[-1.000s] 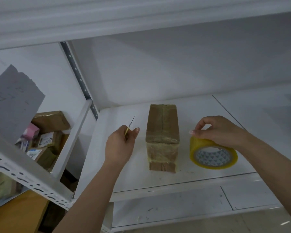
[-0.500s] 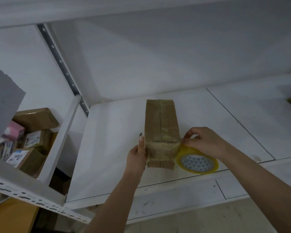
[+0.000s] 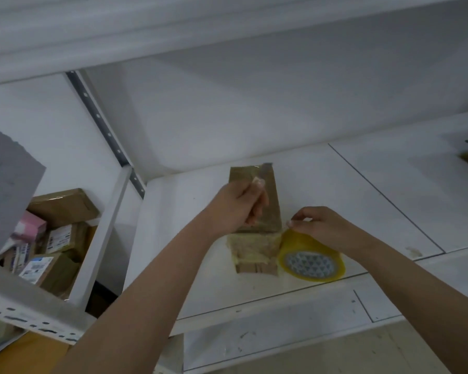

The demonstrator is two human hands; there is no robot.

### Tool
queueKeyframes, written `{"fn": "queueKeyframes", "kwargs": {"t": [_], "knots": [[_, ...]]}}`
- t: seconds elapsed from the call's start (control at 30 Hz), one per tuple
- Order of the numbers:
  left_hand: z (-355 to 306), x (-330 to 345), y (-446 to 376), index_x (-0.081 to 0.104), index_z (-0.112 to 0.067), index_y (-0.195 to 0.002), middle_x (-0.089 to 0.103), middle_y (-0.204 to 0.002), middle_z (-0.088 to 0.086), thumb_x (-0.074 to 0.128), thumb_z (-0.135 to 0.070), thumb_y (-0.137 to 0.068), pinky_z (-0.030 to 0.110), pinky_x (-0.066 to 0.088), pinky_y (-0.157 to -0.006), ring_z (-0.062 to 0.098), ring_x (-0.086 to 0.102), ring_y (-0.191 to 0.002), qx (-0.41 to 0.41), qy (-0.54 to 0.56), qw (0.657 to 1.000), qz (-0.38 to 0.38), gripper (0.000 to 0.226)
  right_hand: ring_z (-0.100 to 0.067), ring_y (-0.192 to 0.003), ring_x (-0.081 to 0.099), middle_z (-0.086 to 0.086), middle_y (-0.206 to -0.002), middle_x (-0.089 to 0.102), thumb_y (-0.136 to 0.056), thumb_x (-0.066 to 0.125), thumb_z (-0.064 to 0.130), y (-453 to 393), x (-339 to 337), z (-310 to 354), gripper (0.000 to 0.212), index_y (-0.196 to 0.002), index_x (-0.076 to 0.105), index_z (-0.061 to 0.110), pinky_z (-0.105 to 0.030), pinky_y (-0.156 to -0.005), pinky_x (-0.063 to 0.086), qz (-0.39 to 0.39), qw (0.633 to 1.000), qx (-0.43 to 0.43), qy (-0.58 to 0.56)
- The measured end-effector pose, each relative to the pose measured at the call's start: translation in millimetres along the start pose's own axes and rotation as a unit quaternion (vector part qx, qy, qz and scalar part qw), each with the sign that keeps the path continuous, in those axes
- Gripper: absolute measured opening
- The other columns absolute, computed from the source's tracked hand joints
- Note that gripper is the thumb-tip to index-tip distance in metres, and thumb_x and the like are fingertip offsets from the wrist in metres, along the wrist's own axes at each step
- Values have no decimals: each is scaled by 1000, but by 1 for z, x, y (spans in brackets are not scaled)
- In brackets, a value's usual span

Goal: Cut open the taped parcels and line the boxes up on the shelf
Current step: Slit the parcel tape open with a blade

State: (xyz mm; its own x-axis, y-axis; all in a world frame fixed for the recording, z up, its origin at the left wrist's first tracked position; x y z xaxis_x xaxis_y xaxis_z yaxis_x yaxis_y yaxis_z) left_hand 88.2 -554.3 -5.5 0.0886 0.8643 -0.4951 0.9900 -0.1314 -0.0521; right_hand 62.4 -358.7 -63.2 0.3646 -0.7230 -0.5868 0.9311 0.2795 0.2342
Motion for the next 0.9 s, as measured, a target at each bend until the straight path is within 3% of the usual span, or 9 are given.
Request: {"fn": "queueKeyframes", "kwargs": {"t": [0.07,0.17,0.33,0.57,0.7,0.8,0.9], "knots": [[1,17,-6,60,-15,-72,58,-54,-6,36,-41,-104,19,47,-49,8,55,-47,-42,-11,997,69,48,-19,-91,65,-4,-103,67,-91,64,29,1,-3,-1,11,-97,70,23,-31,-78,52,25,998,5,-51],[14,27,-10,60,-14,-67,55,-49,-6,39,-41,-104,17,46,-46,6,52,-42,-49,-35,998,34,50,-18,-93,66,-3,-102,68,-91,63,20,4,-8,-6,14,-102,69,27,-28,-77,53,87,994,-9,-70],[23,24,-10,59,-12,-66,54,-43,-8,40,-44,-102,17,44,-43,7,52,-39,-32,-23,999,2,52,-20,-96,68,-6,-105,70,-89,69,28,7,-16,-15,21,-110,67,29,-31,-83,56,98,991,-25,-82],[25,23,-12,59,-10,-67,55,-44,-5,40,-41,-103,17,44,-42,9,54,-37,-12,-53,998,-16,51,-6,-86,64,6,-100,65,-86,70,43,0,-16,-19,27,-110,63,32,-16,-69,50,80,996,-33,20],[21,27,-9,59,-11,-74,55,-45,-5,38,-44,-102,17,44,-43,9,54,-38,13,-80,997,-2,49,-16,-110,58,6,-121,55,-82,65,61,3,-10,-33,42,-114,62,33,-31,-86,51,60,993,1,105],[17,26,-8,58,-11,-76,54,-46,-5,38,-46,-101,17,44,-43,7,51,-40,25,-73,997,16,48,-12,-113,59,11,-123,62,-87,62,57,6,-15,-32,35,-113,68,35,-32,-98,48,65,994,-35,83],[9,21,-5,58,-13,-73,54,-52,-9,43,-39,-102,19,47,-51,7,54,-50,22,-79,994,75,42,-10,-109,62,9,-117,68,-91,59,51,12,-22,-30,34,-115,72,32,-30,-99,48,82,995,-36,53]]}}
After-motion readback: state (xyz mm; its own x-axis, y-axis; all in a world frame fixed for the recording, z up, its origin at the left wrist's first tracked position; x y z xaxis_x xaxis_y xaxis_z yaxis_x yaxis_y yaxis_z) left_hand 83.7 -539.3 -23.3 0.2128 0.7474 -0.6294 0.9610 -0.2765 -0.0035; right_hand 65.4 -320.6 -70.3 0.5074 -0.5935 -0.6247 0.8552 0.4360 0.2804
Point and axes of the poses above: each hand's wrist, its own y-axis away from the middle knuckle, its own x-axis out of the palm, z = x × y, the point moved 2 cm from there along -y, towards the middle knuckle
